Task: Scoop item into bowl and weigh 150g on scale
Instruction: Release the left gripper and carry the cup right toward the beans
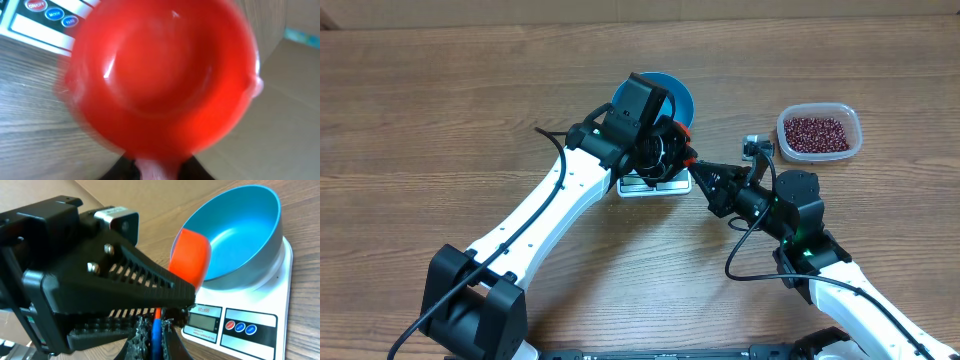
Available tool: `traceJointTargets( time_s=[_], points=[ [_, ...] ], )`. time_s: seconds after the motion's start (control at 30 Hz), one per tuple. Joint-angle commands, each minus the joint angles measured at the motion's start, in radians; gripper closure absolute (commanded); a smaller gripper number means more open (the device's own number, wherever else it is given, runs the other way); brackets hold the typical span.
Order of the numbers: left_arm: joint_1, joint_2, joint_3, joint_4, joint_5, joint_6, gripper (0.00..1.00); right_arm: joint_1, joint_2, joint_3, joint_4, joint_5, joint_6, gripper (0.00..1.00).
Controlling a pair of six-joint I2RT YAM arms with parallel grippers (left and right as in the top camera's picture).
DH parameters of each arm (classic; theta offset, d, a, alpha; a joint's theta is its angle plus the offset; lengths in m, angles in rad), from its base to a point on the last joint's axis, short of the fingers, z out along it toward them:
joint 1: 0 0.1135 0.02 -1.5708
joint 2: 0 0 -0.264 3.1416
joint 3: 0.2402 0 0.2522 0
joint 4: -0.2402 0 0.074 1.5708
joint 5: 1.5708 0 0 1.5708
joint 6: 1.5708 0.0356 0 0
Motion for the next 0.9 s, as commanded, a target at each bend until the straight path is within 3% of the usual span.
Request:
traceJointTargets(
  time_s=[0.0, 0.1, 0.23, 0.43, 0.67, 0.87],
  points=[
    [0.011, 0.005, 0.027, 0.004, 0.017, 0.159, 0.53, 0.004, 0.003, 0.037, -0.033, -0.006, 0.005, 0.97],
    [0.056, -0.008, 0.045, 0.002, 0.084, 0.295, 0.37, 0.004, -0.005, 0.064, -0.129, 0.006, -0.005, 0.96],
    [0.114, -0.047, 0.077, -0.016, 0.14, 0.442, 0.27, 0.003, -0.026, 0.11, -0.206, 0.021, -0.039, 0.96],
    [0.13, -0.153, 0.093, -0.06, 0.054, 0.649, 0.0, 0.003, -0.075, 0.193, -0.321, 0.08, -0.065, 0.96],
    [0.091, -0.3, 0.093, -0.268, -0.392, 0.83, 0.0, 0.003, -0.145, 0.258, -0.519, 0.233, -0.106, 0.96],
    [0.087, -0.311, 0.09, -0.39, -0.512, 0.855, 0.0, 0.003, -0.201, 0.258, -0.624, 0.401, -0.106, 0.96]
  ],
)
